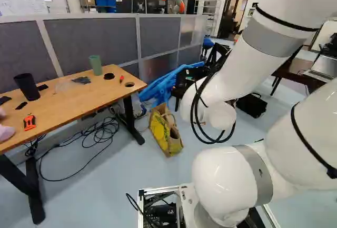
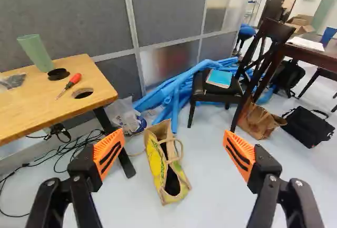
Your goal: Pick up the bag on the ground and place it on the table
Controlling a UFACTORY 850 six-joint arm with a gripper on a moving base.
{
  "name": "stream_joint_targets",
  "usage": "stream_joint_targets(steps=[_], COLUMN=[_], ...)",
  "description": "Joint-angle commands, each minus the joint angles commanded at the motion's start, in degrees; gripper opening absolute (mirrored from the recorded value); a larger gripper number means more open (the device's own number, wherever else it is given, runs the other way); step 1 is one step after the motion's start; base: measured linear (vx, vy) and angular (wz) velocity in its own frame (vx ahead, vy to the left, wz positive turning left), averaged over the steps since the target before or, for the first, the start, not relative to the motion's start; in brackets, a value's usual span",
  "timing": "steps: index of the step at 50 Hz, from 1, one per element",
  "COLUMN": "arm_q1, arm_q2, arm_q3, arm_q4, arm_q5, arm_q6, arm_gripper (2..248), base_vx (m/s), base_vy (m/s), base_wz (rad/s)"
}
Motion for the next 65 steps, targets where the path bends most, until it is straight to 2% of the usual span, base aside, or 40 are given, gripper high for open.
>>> stream_joint_targets(steps=[26, 49, 65], arm_q1=[0.0, 0.0, 0.0], arm_q2=[0.0, -4.4, -9.8], arm_q3=[0.0, -3.8, -8.7], arm_q4=[0.0, 0.0, 0.0], arm_q5=[0.0, -0.3, -5.0], arm_q6=[0.0, 0.0, 0.0], arm_gripper=[247, 247, 247], base_vx=[0.216, 0.02, 0.0], base_vy=[-0.001, 0.0, 0.0], base_wz=[-0.01, -0.003, 0.0])
